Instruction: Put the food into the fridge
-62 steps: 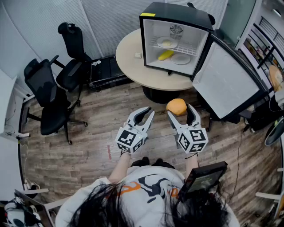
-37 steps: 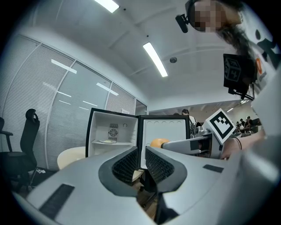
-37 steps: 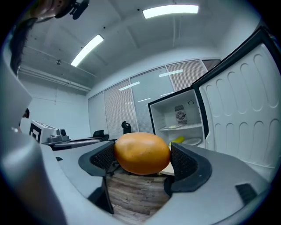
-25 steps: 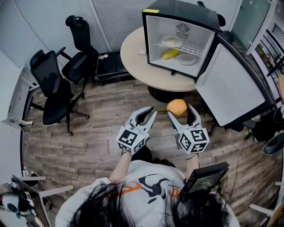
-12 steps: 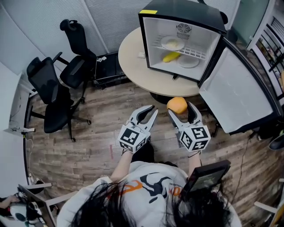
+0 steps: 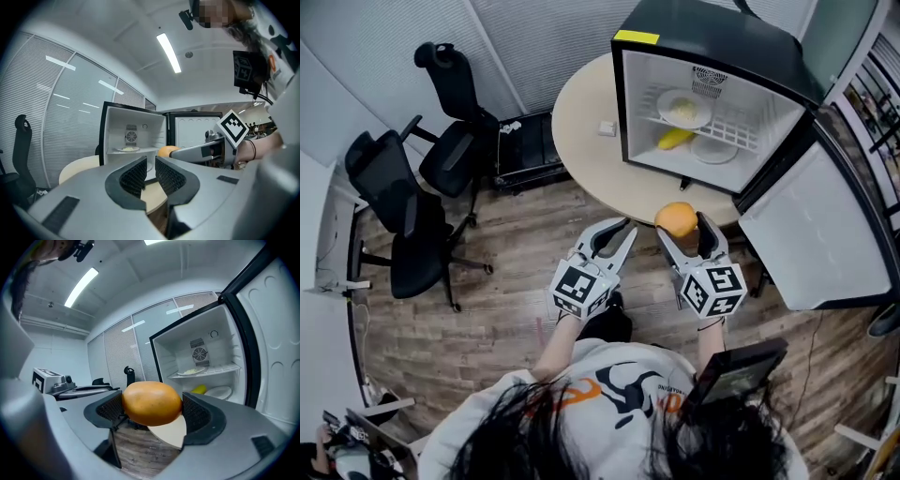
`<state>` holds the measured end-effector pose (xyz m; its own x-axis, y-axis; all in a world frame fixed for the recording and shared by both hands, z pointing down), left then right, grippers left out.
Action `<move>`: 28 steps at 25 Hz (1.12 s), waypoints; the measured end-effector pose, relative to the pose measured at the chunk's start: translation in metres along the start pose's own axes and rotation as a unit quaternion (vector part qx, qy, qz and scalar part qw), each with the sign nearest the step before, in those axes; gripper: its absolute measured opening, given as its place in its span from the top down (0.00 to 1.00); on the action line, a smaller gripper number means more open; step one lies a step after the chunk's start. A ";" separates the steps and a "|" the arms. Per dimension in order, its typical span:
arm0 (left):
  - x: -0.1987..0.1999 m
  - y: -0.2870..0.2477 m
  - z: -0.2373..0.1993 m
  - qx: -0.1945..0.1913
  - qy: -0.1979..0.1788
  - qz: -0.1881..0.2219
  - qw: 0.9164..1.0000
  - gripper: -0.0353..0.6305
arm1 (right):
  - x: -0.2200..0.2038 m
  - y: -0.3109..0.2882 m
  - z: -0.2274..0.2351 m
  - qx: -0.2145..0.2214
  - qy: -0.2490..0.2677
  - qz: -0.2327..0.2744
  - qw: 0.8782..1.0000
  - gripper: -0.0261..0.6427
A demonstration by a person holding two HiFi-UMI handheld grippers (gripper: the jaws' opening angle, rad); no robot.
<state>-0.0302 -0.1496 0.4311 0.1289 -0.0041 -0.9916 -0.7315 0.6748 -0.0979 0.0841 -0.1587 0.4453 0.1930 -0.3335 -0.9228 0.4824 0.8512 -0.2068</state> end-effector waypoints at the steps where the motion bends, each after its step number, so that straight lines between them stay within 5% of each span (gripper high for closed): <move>1: -0.001 -0.003 -0.010 -0.001 0.001 0.000 1.000 0.87 | 0.002 -0.010 0.000 -0.002 0.001 -0.001 1.000 0.37; 13: -0.014 -0.027 -0.103 -0.029 0.016 0.009 0.999 0.87 | 0.020 -0.100 -0.005 -0.029 0.009 -0.001 1.000 0.37; 28: -0.022 -0.058 -0.114 -0.067 0.046 0.016 0.997 0.87 | 0.027 -0.111 0.021 -0.074 0.019 -0.014 0.997 0.37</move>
<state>-0.0669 -0.2724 0.4488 0.0458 -0.0564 -0.9974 -0.8180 0.5710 -0.0698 0.0542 -0.2706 0.4501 0.1473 -0.3443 -0.9272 0.3555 0.8933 -0.2752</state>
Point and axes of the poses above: the fingertips, and each gripper's own axes: y backward along the fingers, z to its right, x out of its top, the point moved 2 cm from there along y, backward along the fingers, and after that the axes turned 5 degrees about -y, right-handed, at the moved point
